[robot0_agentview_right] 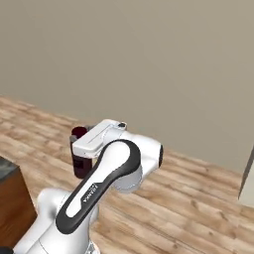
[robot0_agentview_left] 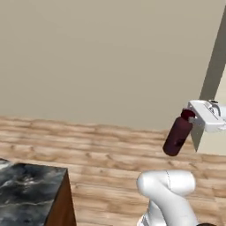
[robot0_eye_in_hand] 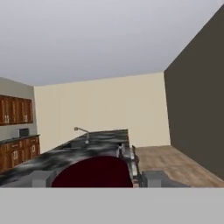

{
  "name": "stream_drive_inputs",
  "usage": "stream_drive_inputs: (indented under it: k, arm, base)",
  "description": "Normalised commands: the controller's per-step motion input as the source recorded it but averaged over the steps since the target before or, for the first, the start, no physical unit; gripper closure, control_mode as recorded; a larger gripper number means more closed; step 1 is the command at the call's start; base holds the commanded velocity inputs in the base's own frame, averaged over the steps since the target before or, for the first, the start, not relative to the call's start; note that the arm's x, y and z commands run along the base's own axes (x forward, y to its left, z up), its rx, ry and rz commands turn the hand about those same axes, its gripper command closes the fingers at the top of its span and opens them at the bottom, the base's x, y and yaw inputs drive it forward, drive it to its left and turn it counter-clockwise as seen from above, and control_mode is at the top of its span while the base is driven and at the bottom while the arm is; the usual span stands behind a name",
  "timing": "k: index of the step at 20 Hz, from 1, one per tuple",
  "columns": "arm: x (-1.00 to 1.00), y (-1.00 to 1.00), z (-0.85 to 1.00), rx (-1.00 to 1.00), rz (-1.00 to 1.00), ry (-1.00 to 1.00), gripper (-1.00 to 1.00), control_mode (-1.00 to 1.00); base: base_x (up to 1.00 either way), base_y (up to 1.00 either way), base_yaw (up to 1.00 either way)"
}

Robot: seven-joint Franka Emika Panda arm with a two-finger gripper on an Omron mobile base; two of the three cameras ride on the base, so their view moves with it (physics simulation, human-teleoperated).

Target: There is a wine glass and glass cup on the dining counter. Place the wine bottle next to the wine glass and the juice bottle next to the glass cup.

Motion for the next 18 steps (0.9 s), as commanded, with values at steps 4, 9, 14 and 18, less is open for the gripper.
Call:
stream_drive_inputs:
  k: [4,9,14,18]
  arm:
    - [0.0,0.0,0.0,0.0,0.0,0.0,1.0,1.0]
    - [0.0,0.0,0.0,0.0,0.0,0.0,1.0,1.0]
    - [0.0,0.0,0.0,0.0,0.0,0.0,1.0,1.0]
    - [0.0,0.0,0.0,0.0,0.0,0.0,1.0,1.0]
  base:
    - [1.0,-0.41,0.54]
    - [1.0,-0.29,0.59]
    - [1.0,-0.22,0.62]
    - [1.0,-0.26,0.6]
